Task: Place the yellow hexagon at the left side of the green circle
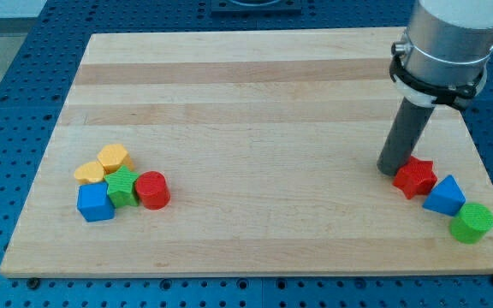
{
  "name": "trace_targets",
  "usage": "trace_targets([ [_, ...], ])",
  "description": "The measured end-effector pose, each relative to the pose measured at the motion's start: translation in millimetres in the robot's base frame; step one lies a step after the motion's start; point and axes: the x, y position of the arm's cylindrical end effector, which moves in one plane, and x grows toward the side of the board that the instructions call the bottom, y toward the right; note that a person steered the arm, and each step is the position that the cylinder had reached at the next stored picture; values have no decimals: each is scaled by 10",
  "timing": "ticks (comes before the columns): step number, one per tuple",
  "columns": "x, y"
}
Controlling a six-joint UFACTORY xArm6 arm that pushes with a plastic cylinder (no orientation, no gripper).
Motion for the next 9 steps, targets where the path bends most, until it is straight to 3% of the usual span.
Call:
trace_targets([
  [1, -122, -383],
  [4, -766, -2654],
  [6, -768, -4033],
  [7, -721, -4417],
  [9, -498, -4386],
])
